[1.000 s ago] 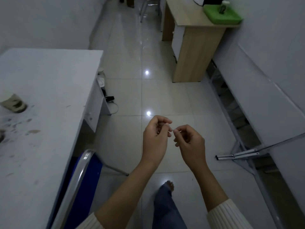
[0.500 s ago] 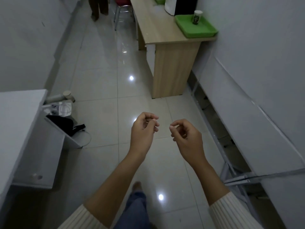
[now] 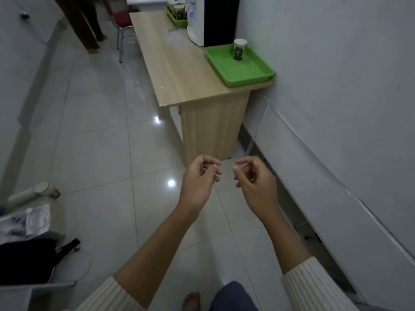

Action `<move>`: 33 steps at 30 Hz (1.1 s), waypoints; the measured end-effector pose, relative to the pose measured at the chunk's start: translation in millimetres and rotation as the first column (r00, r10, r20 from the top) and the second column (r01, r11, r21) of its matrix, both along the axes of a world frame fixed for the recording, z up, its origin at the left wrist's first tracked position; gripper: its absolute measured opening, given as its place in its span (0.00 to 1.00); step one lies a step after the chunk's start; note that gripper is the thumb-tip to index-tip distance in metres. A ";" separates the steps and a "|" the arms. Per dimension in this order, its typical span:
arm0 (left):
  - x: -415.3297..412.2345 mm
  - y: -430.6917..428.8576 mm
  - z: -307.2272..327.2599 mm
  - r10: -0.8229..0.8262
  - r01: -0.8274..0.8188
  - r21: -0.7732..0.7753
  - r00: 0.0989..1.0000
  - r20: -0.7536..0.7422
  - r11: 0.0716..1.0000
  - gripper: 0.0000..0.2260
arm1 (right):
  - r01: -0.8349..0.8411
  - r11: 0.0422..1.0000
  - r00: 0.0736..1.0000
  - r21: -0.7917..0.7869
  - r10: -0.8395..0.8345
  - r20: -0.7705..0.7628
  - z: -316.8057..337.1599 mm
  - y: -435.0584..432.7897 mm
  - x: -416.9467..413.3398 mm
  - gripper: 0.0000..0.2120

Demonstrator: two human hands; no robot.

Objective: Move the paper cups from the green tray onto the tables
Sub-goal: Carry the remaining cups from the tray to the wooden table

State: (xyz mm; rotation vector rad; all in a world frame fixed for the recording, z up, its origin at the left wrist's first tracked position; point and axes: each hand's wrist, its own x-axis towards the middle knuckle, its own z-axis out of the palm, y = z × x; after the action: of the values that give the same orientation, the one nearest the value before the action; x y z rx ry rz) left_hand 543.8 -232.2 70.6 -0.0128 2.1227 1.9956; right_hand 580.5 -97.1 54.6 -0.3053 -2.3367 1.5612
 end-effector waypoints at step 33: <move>-683.6 282.9 -61.7 -0.048 0.008 -0.275 0.989 -0.139 0.961 0.14 | 0.261 0.854 0.959 -0.449 -0.176 0.222 -53.5 254.9 -657.1 0.07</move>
State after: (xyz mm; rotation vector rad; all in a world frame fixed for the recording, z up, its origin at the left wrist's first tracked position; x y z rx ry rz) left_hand -139.7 50.7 8.9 0.1181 2.4608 1.7182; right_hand -76.6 157.8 1.2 -0.8234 -1.9070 2.0382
